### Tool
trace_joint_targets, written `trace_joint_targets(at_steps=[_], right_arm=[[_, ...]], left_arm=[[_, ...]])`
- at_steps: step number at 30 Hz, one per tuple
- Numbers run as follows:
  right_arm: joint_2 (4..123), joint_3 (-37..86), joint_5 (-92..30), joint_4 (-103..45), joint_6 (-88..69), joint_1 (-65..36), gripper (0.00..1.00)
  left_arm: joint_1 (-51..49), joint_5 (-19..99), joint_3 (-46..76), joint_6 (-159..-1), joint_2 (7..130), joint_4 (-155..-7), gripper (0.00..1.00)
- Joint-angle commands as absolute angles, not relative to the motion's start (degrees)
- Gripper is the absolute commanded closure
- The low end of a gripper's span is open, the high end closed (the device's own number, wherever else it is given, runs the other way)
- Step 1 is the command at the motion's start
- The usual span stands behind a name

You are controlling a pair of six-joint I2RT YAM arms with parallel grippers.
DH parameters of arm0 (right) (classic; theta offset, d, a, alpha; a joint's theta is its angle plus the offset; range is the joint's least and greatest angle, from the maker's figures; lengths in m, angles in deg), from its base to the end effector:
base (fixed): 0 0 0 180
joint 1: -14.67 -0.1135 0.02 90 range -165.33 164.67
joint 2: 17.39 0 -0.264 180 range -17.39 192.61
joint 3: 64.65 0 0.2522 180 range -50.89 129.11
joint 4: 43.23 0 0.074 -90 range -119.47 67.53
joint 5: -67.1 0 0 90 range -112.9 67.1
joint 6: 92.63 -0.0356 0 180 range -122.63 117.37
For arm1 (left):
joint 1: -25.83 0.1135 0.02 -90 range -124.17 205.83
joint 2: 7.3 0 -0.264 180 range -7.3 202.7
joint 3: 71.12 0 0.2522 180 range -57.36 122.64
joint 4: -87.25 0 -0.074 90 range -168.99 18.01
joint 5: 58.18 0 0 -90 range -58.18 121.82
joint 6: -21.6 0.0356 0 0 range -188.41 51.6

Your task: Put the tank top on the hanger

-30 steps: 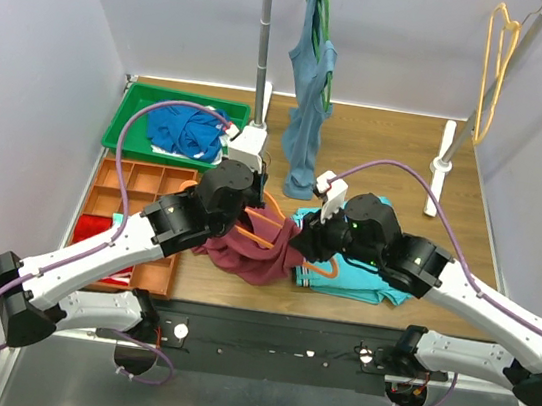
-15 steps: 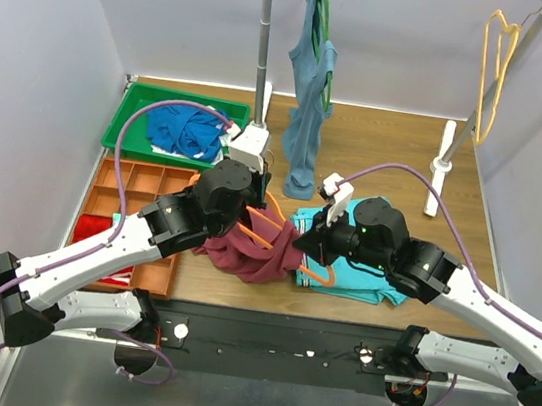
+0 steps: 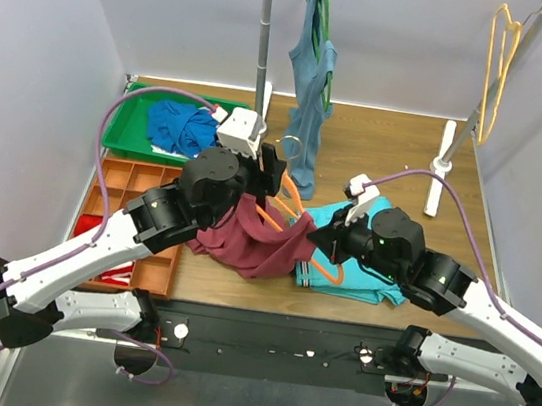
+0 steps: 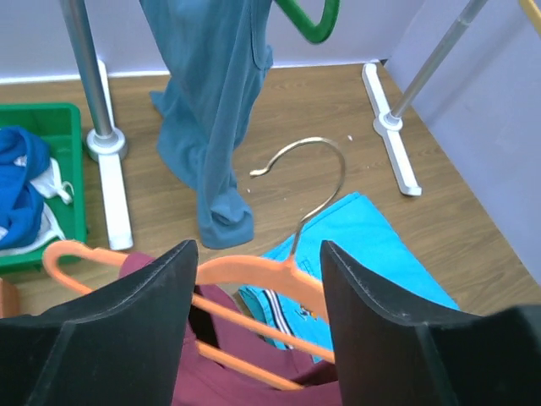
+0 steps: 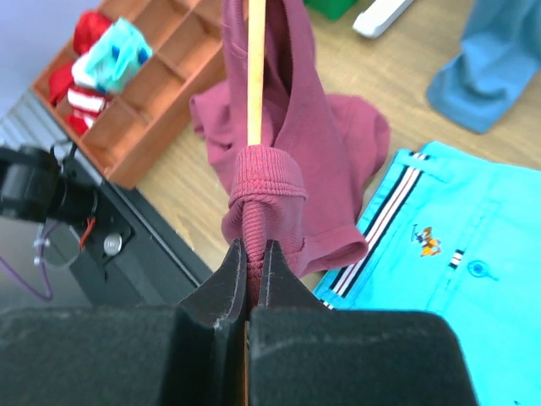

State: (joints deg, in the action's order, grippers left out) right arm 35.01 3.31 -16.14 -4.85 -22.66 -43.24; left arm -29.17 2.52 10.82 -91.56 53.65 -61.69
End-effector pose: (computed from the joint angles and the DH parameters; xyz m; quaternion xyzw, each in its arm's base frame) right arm 0.1112 0.1695 0.3479 -0.2391 0.7971 0.3092 0.4603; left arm 0.1466 -0.1790 0.4163 0.0472 0.7576 -0.2413 0.6046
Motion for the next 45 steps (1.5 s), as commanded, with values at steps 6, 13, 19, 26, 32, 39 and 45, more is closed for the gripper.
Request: trace_joint_targets(at_steps=[6,13,19,26,32,39,45], right_arm=[[30.68,13.87,-5.5,-5.84,-22.67,-43.34,0.99],[35.16,31.1,-3.75,5.4,-22.66,-43.34,0.99],[36.57,43.48,-2.42,14.89,-24.33,-43.34,0.99],[36.31,51.58,0.56,23.6,-26.09,-43.34,0.99],[36.31,53.01,-1.37,28.27,-27.06,-43.34,0.99],[35.43,47.56,-3.48,29.94,-28.38,-43.34,0.99],[34.81,43.6,-5.41,29.42,-28.55,-43.34,0.99]], left_arm=[[-29.54,2.81,16.29,-92.49,48.25,-58.07,0.2],[-29.54,0.79,18.58,-92.4,45.35,-55.44,0.19],[-29.54,0.26,17.88,-93.28,44.12,-54.47,0.19],[-29.54,1.31,16.82,-93.81,43.59,-54.56,0.23],[-29.54,3.69,15.25,-94.07,45.34,-56.4,0.33],[-29.54,10.18,12.61,-94.68,50.44,-62.54,0.52],[-29.54,11.86,14.43,-92.94,54.38,-68.09,0.39]])
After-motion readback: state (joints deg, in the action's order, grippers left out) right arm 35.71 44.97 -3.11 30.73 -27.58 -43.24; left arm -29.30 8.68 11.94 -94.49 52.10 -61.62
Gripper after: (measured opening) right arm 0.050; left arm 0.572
